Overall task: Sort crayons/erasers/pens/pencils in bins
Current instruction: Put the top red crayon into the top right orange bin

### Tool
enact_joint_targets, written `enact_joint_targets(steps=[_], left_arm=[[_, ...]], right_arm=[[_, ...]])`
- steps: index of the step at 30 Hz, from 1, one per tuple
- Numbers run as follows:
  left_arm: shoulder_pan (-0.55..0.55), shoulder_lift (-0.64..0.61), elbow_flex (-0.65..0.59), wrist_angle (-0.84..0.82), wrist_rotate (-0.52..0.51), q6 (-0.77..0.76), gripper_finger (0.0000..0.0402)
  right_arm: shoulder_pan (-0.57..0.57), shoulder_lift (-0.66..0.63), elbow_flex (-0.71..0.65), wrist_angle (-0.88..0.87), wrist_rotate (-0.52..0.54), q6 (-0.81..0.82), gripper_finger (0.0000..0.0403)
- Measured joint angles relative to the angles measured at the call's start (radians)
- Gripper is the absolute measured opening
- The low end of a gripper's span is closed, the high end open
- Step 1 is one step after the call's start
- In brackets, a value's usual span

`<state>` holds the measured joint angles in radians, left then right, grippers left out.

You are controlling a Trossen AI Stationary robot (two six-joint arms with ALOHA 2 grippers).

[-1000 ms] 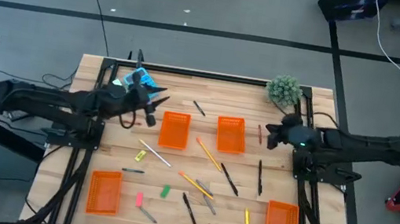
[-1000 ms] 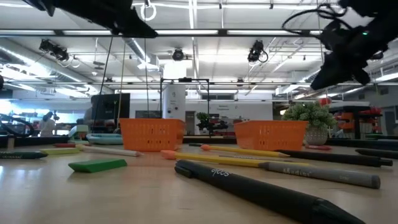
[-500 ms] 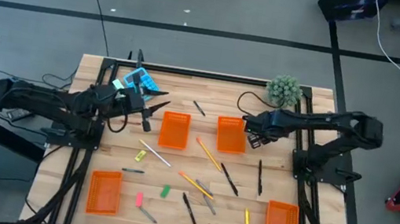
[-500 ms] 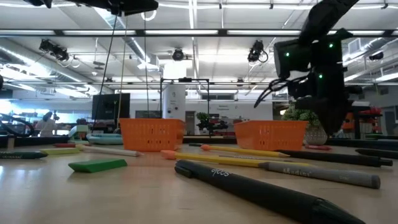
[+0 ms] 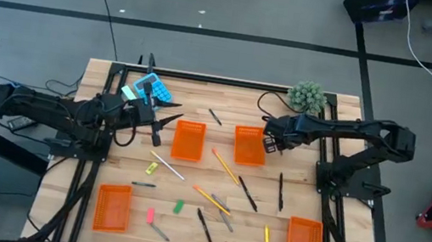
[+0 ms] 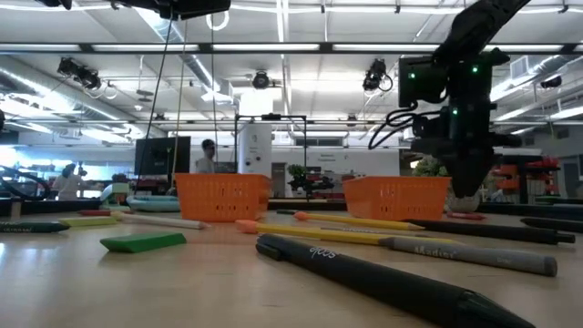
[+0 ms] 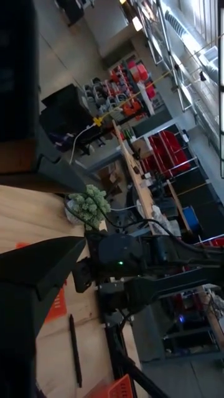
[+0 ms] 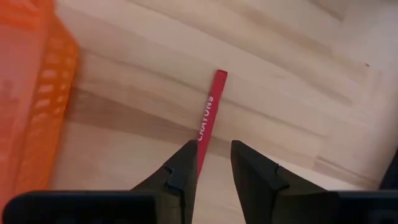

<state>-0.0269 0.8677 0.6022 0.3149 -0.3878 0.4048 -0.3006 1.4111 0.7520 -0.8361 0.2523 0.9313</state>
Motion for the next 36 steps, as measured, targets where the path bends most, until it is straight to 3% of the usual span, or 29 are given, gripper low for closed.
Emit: enact_joint_targets(steps=[22,36], left_arm=[[-0.017,0.0,0.0,-0.03,0.0,-0.026,0.0131],[-0.017,0.0,0.0,-0.04,0.0,-0.059,0.0126]], right_arm=[[0.077,0.048,-0.041,0.106,0.136,0.134,0.0104],[0.134,0.055,-0.138,0.183,0.143,0.231,0.0103]])
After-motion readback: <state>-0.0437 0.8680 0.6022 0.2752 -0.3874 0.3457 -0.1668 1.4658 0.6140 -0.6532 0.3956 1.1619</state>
